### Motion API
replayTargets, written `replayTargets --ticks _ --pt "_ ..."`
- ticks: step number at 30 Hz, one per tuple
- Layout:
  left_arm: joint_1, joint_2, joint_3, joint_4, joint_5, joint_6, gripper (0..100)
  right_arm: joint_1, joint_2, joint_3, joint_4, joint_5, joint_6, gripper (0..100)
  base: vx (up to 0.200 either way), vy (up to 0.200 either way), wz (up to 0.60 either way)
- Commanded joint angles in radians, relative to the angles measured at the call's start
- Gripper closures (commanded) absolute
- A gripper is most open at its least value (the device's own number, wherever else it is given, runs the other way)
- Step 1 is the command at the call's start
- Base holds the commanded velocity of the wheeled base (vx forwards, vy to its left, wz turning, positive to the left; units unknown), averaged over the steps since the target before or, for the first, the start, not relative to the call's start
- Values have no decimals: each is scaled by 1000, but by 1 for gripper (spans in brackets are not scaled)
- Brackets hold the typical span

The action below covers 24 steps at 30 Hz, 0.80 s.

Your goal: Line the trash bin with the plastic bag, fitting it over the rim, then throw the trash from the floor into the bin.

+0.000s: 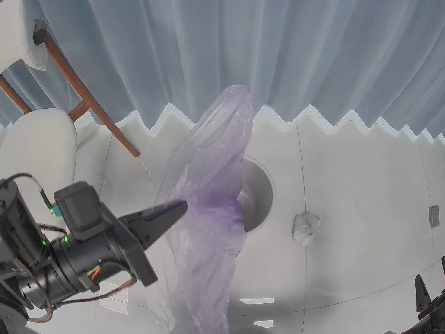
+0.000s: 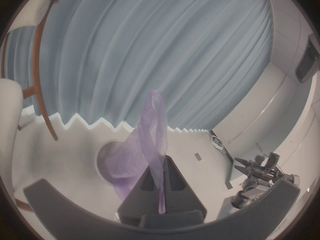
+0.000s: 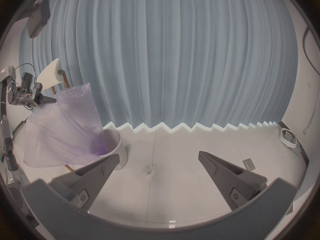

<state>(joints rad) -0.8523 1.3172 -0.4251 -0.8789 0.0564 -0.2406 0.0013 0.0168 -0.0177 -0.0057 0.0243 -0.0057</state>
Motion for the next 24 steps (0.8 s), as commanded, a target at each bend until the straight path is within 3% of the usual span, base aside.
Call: replayTargets --ticks 1,4,8,15,21,24 --pt "111 99 -101 8 -23 29 100 0 -17 18 0 0 0 0 0 0 0" --pt "154 169 -190 21 -78 47 100 0 -17 18 0 0 0 0 0 0 0" --pt "190 284 -285 31 -122 149 100 0 -17 18 0 -1 4 0 0 0 0" --pt "164 336 -310 46 -208 285 100 0 -17 18 3 -1 0 0 0 0 0" --pt "138 376 -350 155 -254 434 100 0 -17 18 3 -1 0 0 0 0 0" --pt "196 376 -431 238 -260 509 100 0 -17 18 3 0 0 0 0 0 0"
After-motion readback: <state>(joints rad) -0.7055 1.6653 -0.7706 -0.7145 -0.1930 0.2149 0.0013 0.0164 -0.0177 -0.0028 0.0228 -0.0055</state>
